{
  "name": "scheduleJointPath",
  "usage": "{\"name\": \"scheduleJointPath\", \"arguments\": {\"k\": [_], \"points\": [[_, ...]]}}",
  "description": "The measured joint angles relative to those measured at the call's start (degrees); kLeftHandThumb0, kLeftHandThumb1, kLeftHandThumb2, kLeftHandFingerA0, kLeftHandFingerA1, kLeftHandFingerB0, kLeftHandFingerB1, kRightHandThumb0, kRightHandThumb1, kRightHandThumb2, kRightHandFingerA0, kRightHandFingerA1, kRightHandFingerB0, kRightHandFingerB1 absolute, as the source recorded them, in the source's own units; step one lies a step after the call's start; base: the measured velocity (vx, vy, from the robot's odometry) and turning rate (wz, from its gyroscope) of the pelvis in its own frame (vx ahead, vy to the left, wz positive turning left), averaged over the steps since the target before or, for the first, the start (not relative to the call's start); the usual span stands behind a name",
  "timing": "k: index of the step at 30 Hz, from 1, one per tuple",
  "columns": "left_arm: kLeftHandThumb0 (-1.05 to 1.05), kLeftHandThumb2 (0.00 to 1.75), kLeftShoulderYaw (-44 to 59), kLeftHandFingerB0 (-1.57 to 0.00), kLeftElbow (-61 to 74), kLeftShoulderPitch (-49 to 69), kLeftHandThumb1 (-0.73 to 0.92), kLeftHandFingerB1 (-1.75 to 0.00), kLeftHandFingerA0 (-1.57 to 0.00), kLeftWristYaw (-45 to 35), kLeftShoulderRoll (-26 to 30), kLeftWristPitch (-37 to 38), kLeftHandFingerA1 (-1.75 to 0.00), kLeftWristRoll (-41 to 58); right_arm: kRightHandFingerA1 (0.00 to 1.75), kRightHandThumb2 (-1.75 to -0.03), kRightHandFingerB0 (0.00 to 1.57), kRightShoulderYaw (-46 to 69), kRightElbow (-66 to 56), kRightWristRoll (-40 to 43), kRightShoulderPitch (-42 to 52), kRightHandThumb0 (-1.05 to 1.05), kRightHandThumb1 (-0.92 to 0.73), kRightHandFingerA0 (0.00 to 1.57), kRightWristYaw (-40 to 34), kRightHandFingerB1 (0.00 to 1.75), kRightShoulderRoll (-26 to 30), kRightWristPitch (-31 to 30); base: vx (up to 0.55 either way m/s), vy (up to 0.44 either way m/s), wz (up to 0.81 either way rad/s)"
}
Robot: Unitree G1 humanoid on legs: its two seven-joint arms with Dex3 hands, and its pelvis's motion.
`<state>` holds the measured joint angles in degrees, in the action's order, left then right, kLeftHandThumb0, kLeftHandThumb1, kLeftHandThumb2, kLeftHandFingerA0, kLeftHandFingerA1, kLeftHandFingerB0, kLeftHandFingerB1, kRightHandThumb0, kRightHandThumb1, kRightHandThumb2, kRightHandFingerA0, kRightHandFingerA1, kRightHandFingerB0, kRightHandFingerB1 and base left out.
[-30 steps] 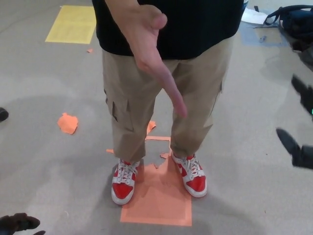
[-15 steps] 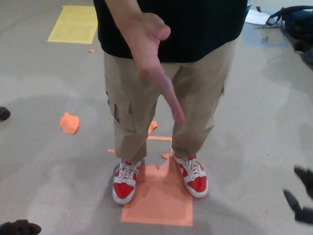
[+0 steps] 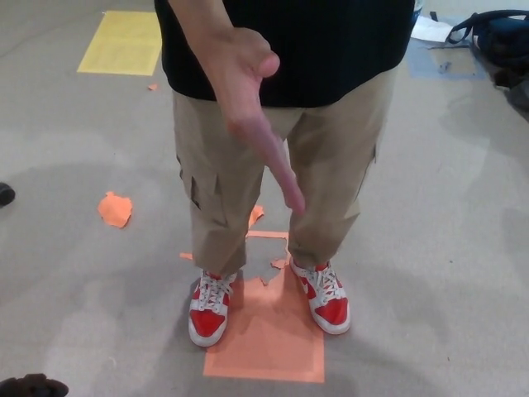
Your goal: The robot extends its right arm to grab a person's hand and shakes it
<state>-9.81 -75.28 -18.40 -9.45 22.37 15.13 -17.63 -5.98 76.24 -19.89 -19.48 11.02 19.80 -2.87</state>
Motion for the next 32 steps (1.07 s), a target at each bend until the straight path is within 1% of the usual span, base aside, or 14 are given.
{"name": "scheduleJointPath", "arguments": {"k": [3,4,5,6,10,11,12,13,14,15,20,22,26,32], "points": [[-0.76,0.70,0.39,-0.27,-0.01,-0.01,0.92,-0.32,-0.31,0.00,0.00,-0.10,-0.34,0.09,0.16,-1.14,0.00,-0.83,0.72,-0.17,-0.56,-0.80,-0.79,0.00,0.61,0.18,0.38,-0.13,0.00,0.000,0.00],[-0.77,0.70,0.51,-0.27,-0.01,-0.01,0.92,-0.32,-0.31,0.00,-0.01,-0.11,-0.34,0.11,0.13,-0.90,0.02,-0.94,0.85,-0.16,-0.69,-0.83,-0.75,0.02,0.81,0.19,0.42,-0.13,0.00,0.000,0.00],[-0.77,0.70,0.61,-0.27,-0.01,-0.01,0.92,-0.32,-0.31,0.00,0.00,-0.11,-0.34,0.15,0.13,-0.90,0.02,-0.99,0.93,-0.13,-0.78,-0.83,-0.75,0.02,0.97,0.19,0.44,-0.14,0.00,0.000,0.00],[-0.75,0.70,0.61,-0.27,-0.01,-0.01,0.92,-0.31,-0.32,0.00,-0.01,-0.10,-0.34,0.14,0.18,-1.13,0.01,-0.97,0.98,-0.07,-0.87,-0.79,-0.76,0.00,1.13,0.20,0.44,-0.18,0.00,0.000,0.00],[-0.77,0.70,0.49,-0.27,0.00,0.00,0.91,-0.32,-0.31,0.00,-0.01,-0.10,-0.34,0.07,0.11,-0.97,0.01,-0.75,1.13,0.11,-0.90,-0.83,-0.75,0.00,1.68,0.17,0.48,-0.35,0.00,0.000,0.00],[-0.75,0.70,0.58,-0.29,0.01,0.03,0.92,-0.32,-0.32,0.02,-0.01,-0.10,-0.34,0.11,0.17,-1.13,0.07,-0.76,1.17,0.12,-0.89,-0.80,-0.77,0.00,1.87,0.21,0.50,-0.43,0.00,0.000,0.00],[-0.75,0.70,0.62,-0.29,0.02,0.10,0.92,-0.32,-0.32,0.04,-0.01,-0.10,-0.34,0.12,0.17,-1.13,0.07,-0.73,1.19,0.15,-0.86,-0.80,-0.77,0.00,1.94,0.21,0.50,-0.46,0.00,0.000,0.00],[-0.75,0.71,0.60,-0.27,0.02,0.22,0.92,-0.31,-0.32,0.11,-0.01,-0.10,-0.34,0.10,0.19,-1.10,0.11,-0.78,1.24,0.13,-0.79,-0.77,-0.75,0.00,1.96,0.24,0.50,-0.48,0.00,0.000,0.00],[-0.77,0.71,0.51,-0.24,0.02,0.39,0.92,-0.31,-0.30,0.24,-0.01,-0.10,-0.34,0.07,0.14,-0.90,0.02,-0.76,1.30,0.16,-0.62,-0.77,-0.72,0.02,1.96,0.20,0.51,-0.49,0.00,0.000,0.00],[-0.76,0.70,0.50,-0.24,0.02,0.44,0.92,-0.31,-0.31,0.27,-0.01,-0.10,-0.34,0.06,0.18,-1.11,0.01,-0.72,1.30,0.17,-0.56,-0.78,-0.74,0.00,1.96,0.20,0.51,-0.48,0.00,0.000,0.00],[-0.76,0.71,0.04,-0.26,-0.01,2.37,0.92,-0.31,-0.31,0.67,-0.10,-0.05,-0.33,-0.07,0.18,-1.12,0.09,-0.59,1.42,0.29,0.92,-0.80,-0.79,0.00,2.10,0.22,0.52,-0.46,0.00,0.000,0.00],[-0.76,0.71,0.04,-0.25,0.00,2.77,0.92,-0.31,-0.30,0.71,-0.12,-0.02,-0.34,-0.07,0.14,-1.14,0.00,-1.06,1.43,0.12,1.18,-0.82,-0.81,0.00,2.17,0.17,0.57,-0.38,0.00,0.000,0.00],[-0.77,0.71,-0.02,-0.22,0.00,3.46,0.92,-0.30,-0.28,0.75,-0.13,0.00,-0.33,-0.09,0.18,-1.13,0.15,-2.32,1.47,-0.20,1.36,-0.82,-0.79,0.00,2.29,0.24,0.60,-0.27,0.00,0.000,0.00],[-0.76,0.71,-0.10,-0.24,0.01,4.16,0.92,-0.31,-0.30,0.79,-0.14,0.00,-0.33,-0.07,0.17,-1.12,0.10,-3.59,1.45,-0.43,2.01,-0.86,-0.79,0.00,2.19,0.22,0.60,-0.01,0.00,0.000,0.00]]}}
